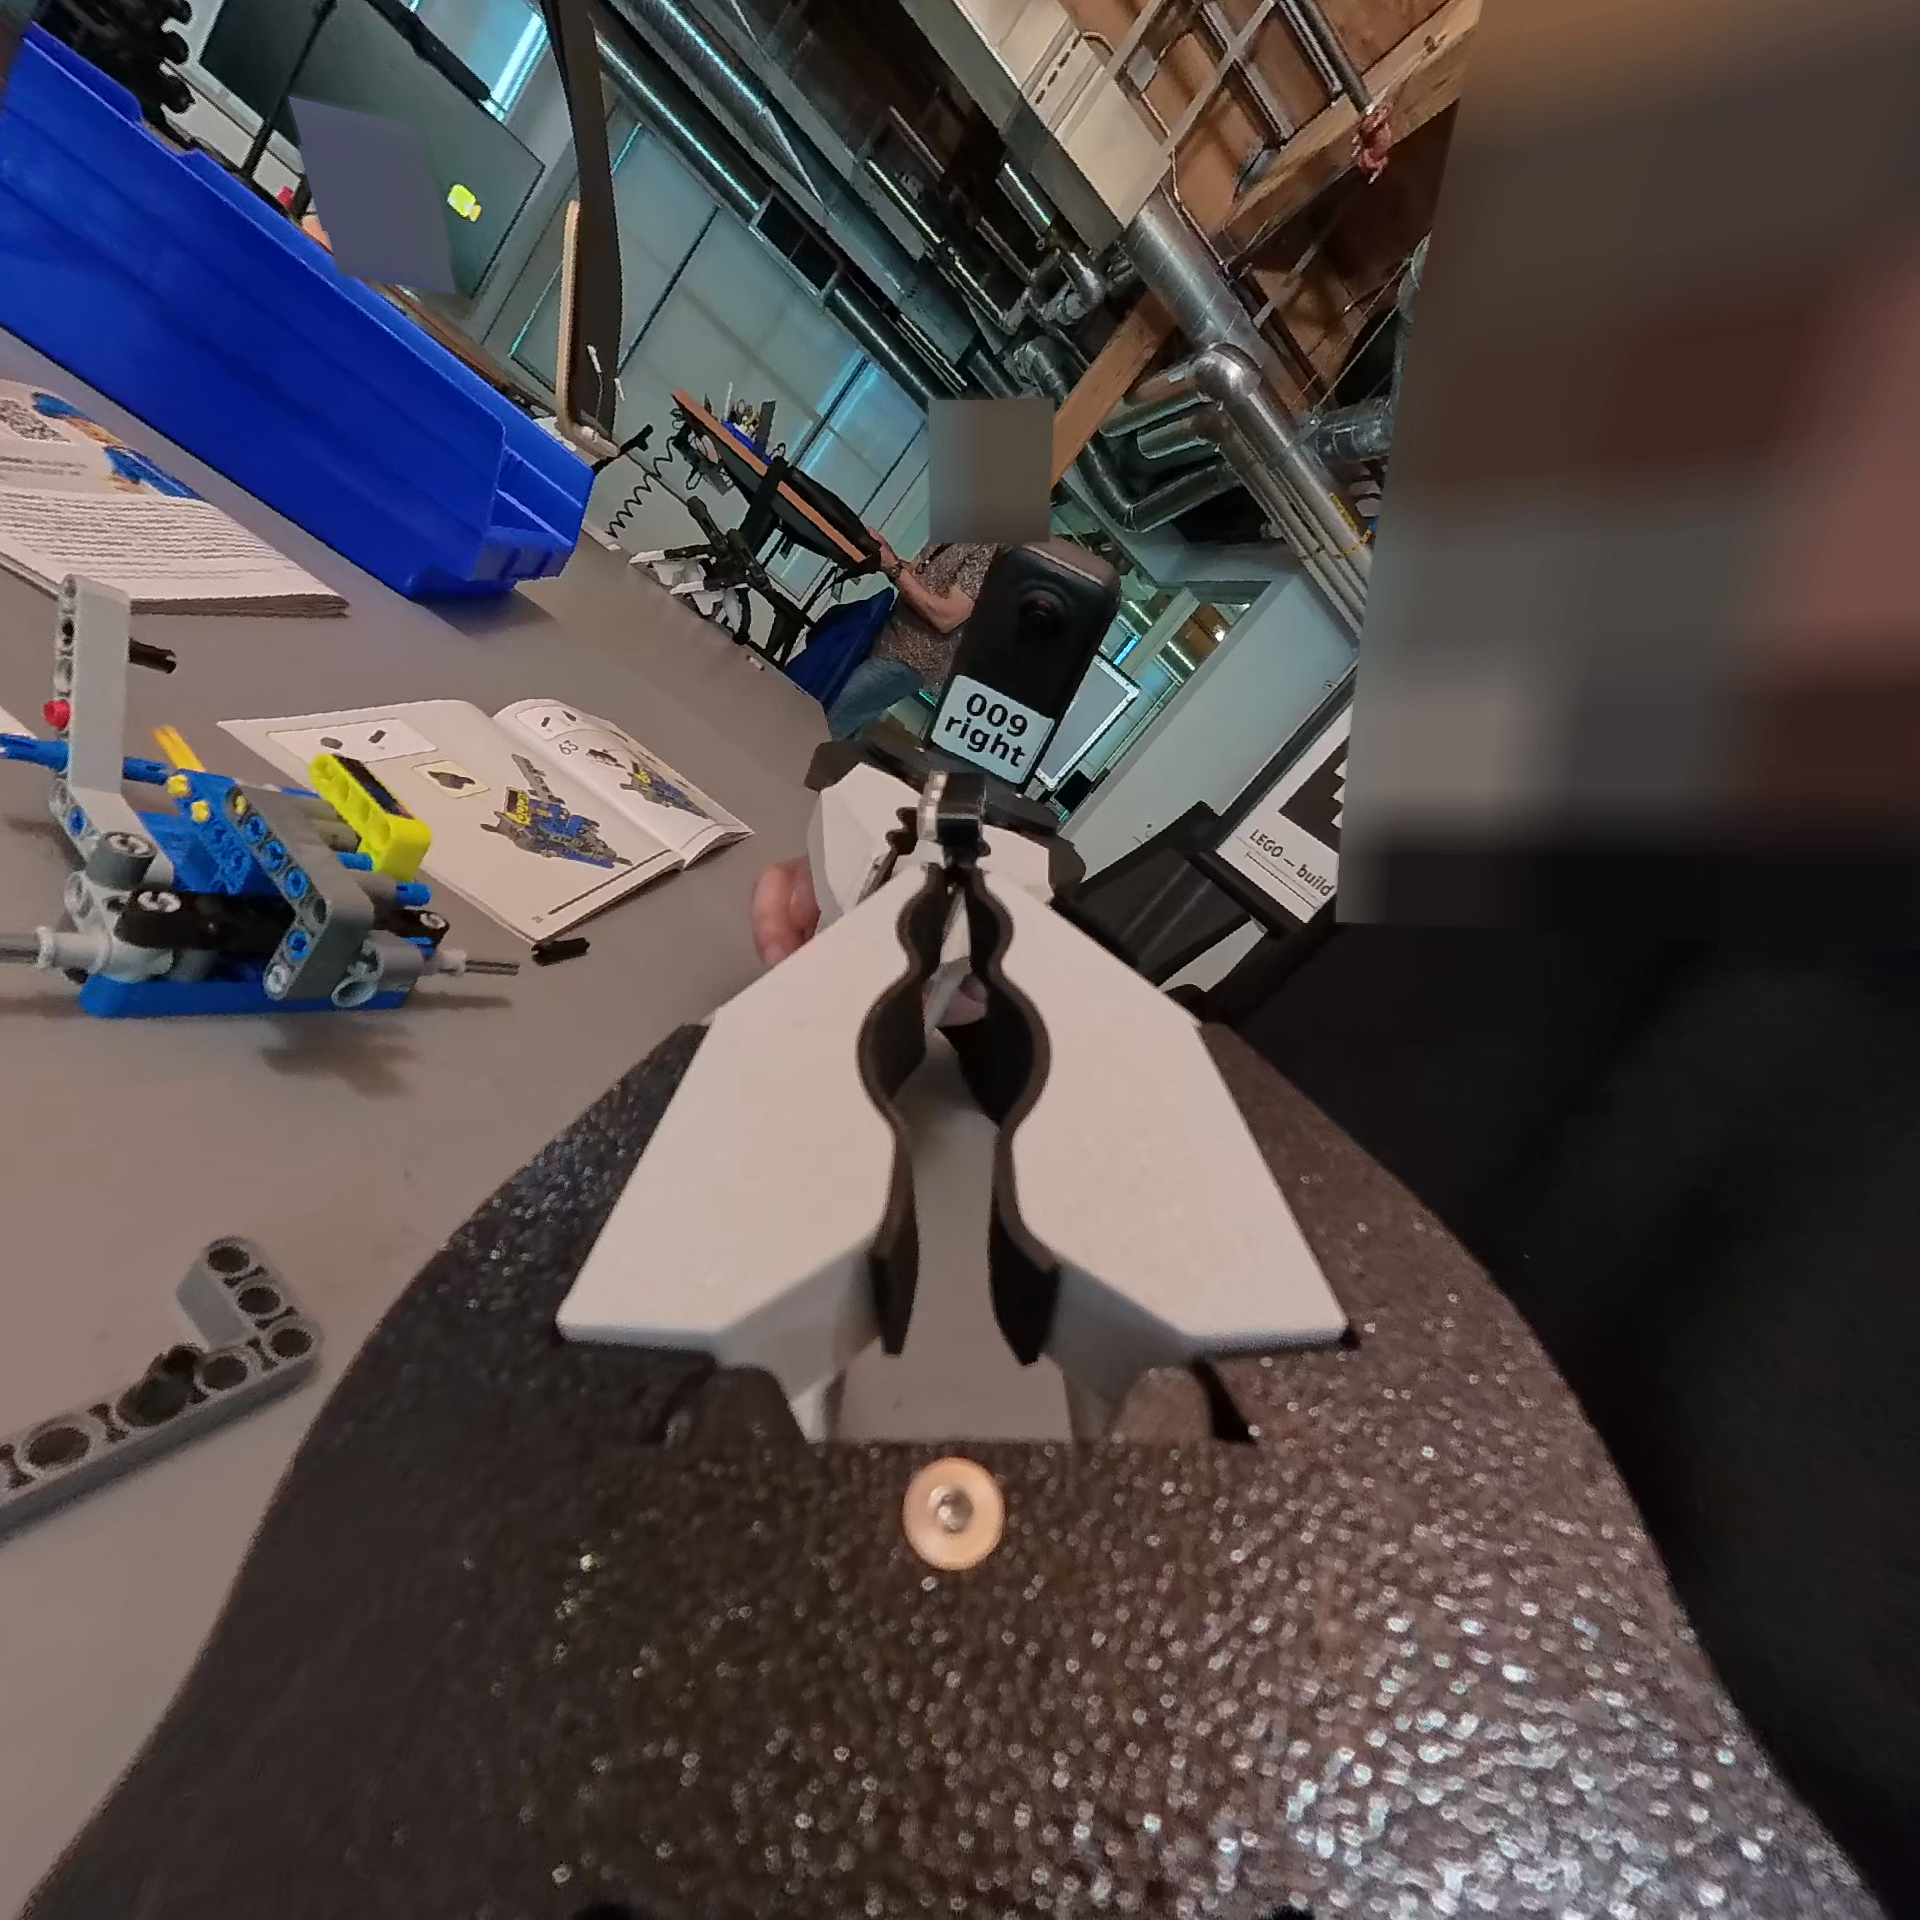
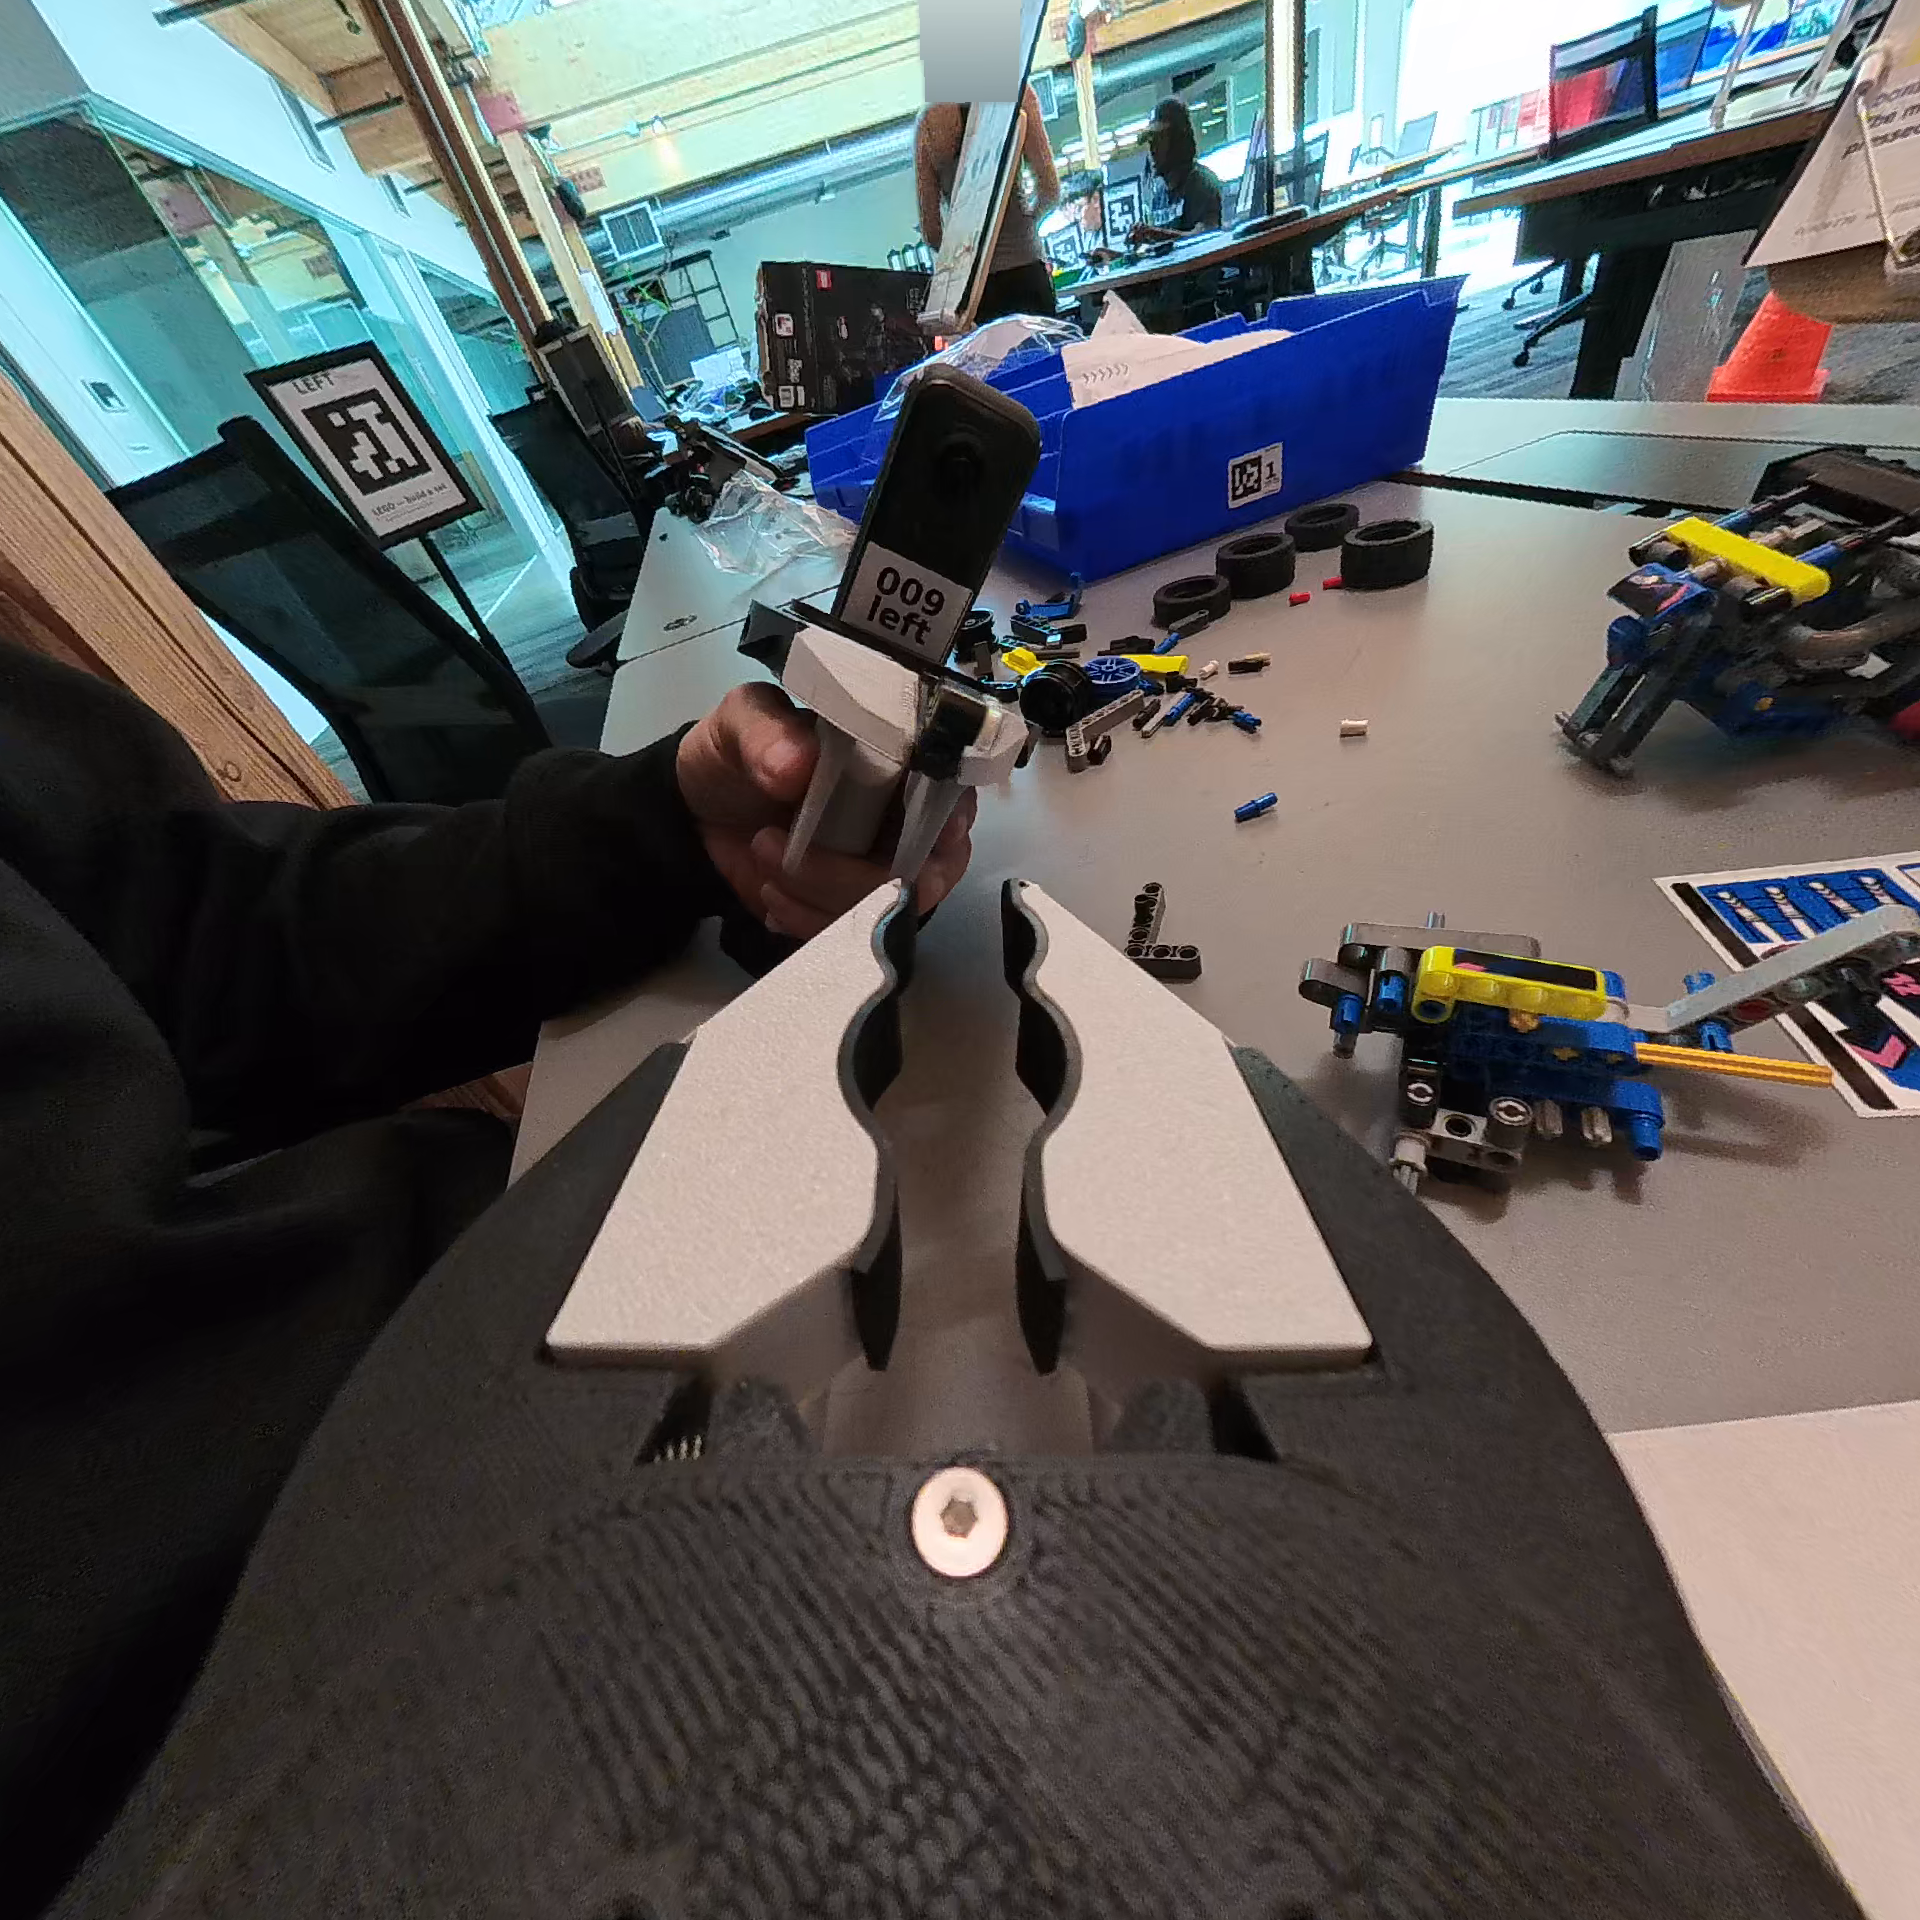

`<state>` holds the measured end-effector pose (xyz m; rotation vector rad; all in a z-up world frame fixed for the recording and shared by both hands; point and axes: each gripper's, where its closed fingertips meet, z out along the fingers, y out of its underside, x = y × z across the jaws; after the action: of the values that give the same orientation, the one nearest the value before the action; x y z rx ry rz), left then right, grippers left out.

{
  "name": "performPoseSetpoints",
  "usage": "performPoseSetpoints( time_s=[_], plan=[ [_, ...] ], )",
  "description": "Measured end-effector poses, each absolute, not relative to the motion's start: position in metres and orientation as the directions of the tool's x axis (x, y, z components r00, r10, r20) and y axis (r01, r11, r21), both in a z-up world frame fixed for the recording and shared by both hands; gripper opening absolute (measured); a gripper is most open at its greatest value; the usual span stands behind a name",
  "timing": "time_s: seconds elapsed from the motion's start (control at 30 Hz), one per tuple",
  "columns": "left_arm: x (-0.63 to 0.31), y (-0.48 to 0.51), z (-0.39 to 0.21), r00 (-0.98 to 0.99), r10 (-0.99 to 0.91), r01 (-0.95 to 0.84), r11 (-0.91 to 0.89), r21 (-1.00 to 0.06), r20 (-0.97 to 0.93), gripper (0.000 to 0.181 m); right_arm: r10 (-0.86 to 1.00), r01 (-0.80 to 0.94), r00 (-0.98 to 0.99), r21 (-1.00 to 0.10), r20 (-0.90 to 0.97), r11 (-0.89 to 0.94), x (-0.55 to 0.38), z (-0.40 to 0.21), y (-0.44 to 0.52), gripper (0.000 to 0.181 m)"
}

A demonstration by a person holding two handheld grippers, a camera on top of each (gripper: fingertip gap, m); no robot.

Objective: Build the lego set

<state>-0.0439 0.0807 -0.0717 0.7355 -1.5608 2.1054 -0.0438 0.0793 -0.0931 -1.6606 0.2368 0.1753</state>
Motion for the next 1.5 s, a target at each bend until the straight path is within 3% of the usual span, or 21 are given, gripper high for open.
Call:
performPoseSetpoints(
  time_s=[0.03, 1.0, 1.13, 1.23, 1.4, 1.5],
  plan=[
    [-0.044, 0.081, -0.071, -0.775, 0.022, -0.611, -0.285, -0.739, 0.632, 0.001, -0.050, -0.257, 0.966, -0.962, -0.253, -0.094, -0.044, -0.093, 0.079, 0.015],
    [-0.046, 0.080, -0.071, -0.775, 0.041, -0.614, -0.282, -0.737, 0.630, 0.001, -0.029, -0.241, 0.970, -0.967, -0.239, -0.081, -0.045, -0.090, 0.078, 0.014],
    [-0.049, 0.078, -0.071, -0.776, 0.051, -0.616, -0.271, -0.739, 0.628, 0.001, -0.085, -0.094, 0.993, -0.990, -0.085, -0.109, -0.038, -0.092, 0.072, 0.017],
    [-0.052, 0.077, -0.069, -0.766, 0.084, -0.634, -0.265, -0.727, 0.638, 0.001, -0.145, 0.126, 0.979, -0.983, 0.145, -0.134, -0.034, -0.087, 0.070, 0.020],
    [-0.064, 0.075, -0.061, -0.718, 0.201, -0.695, -0.243, -0.676, 0.666, 0.001, -0.201, 0.469, 0.842, -0.863, 0.501, -0.188, -0.039, -0.073, 0.070, 0.031],
    [-0.067, 0.072, -0.066, -0.688, 0.204, -0.726, -0.197, -0.659, 0.697, 0.001, -0.192, 0.606, 0.744, -0.767, 0.640, -0.210, -0.045, -0.066, 0.069, 0.029]
  ],
)
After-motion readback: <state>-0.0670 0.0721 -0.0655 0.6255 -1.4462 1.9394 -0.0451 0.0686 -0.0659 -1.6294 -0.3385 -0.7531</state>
